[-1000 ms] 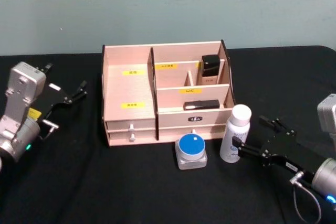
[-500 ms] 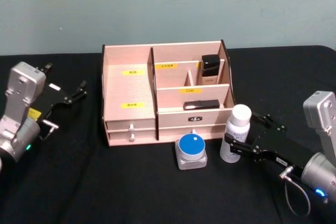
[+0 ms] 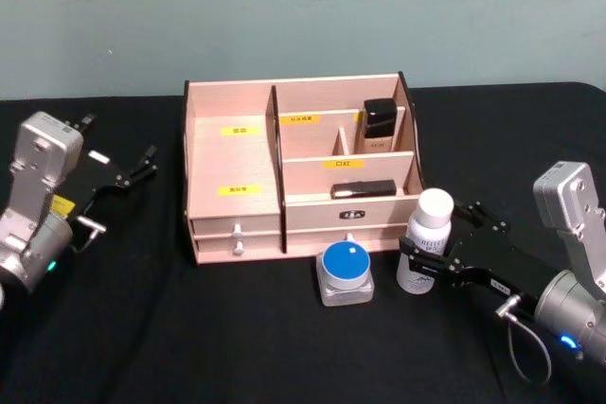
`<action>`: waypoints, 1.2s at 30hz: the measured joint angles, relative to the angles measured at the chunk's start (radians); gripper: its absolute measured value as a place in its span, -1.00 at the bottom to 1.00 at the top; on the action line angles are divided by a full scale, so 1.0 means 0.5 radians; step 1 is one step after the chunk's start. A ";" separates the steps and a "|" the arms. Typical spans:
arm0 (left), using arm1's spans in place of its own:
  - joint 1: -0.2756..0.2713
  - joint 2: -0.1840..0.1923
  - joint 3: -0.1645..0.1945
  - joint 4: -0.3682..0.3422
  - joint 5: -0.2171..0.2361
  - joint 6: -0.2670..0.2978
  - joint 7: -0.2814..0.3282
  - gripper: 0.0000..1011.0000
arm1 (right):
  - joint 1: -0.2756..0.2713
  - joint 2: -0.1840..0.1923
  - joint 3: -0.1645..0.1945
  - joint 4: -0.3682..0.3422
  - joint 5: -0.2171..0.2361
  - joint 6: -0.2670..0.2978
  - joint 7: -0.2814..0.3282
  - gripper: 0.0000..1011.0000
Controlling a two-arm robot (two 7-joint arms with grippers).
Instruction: Pick up the facial cleanser and watermelon frost from the table and place them into the tiered storage box.
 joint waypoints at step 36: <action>0.000 0.000 0.000 0.000 0.000 0.000 0.000 1.00 | -0.028 0.007 0.044 -0.064 0.058 0.007 0.055 0.17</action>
